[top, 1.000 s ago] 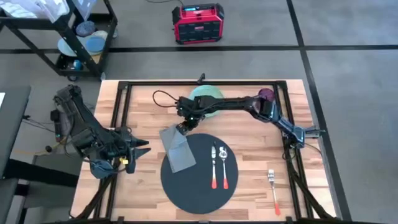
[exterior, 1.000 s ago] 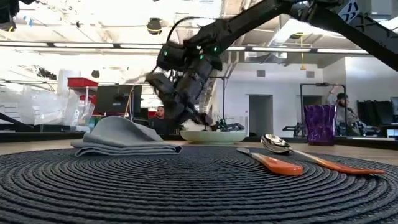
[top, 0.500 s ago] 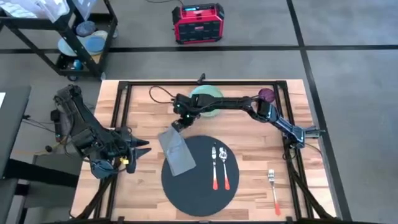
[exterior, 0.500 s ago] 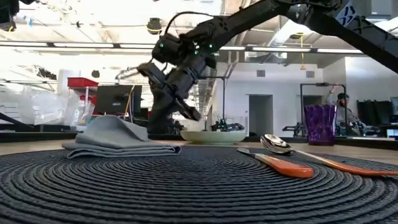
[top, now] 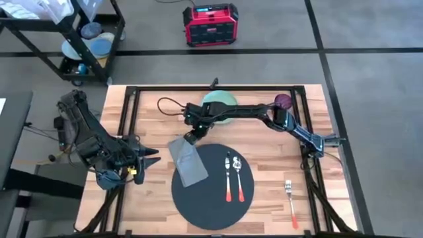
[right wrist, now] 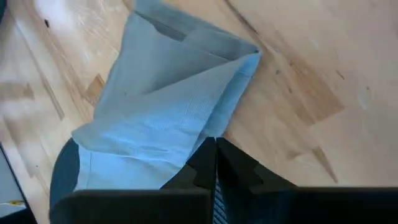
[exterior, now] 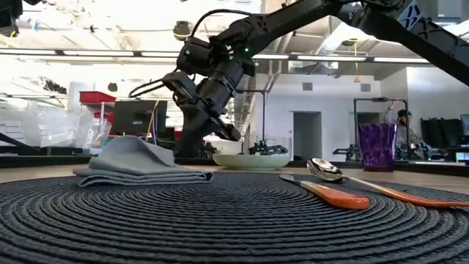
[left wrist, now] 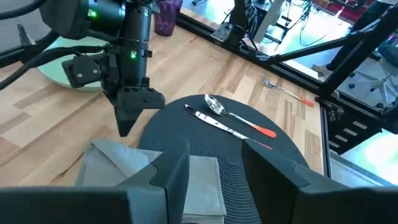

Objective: Set table place
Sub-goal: Fold the gray table napkin

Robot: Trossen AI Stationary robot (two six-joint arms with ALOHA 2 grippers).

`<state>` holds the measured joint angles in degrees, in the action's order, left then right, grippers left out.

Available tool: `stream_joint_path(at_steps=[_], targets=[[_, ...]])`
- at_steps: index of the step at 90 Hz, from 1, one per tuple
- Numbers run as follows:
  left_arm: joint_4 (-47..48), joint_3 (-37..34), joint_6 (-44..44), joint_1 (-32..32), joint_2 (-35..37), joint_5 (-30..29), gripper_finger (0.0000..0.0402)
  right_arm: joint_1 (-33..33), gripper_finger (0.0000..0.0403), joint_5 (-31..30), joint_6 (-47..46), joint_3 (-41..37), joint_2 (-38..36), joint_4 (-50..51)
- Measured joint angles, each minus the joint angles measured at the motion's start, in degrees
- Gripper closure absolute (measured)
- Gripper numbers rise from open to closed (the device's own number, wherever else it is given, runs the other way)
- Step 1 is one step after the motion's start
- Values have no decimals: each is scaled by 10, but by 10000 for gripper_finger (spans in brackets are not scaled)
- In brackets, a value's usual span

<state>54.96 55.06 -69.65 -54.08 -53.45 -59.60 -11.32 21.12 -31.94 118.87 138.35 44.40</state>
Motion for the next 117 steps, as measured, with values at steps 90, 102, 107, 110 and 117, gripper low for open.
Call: stream_joint_path(at_steps=[90, 102, 107, 110, 117], targets=[[1, 0, 34, 0, 0, 7, 271, -1, 403, 31, -90, -3, 17, -238], [1, 0, 28, 0, 0, 8, 271, -4, 403, 35, -116, -2, 17, -257], [0, 0, 27, 0, 0, 11, 271, -4, 403, 50, -115, -2, 17, -242], [0, 0, 27, 0, 0, 13, 271, -5, 403, 66, -113, -2, 17, -236], [0, 0, 30, 0, 0, 15, 271, -5, 403, 112, -104, -3, 15, -226]])
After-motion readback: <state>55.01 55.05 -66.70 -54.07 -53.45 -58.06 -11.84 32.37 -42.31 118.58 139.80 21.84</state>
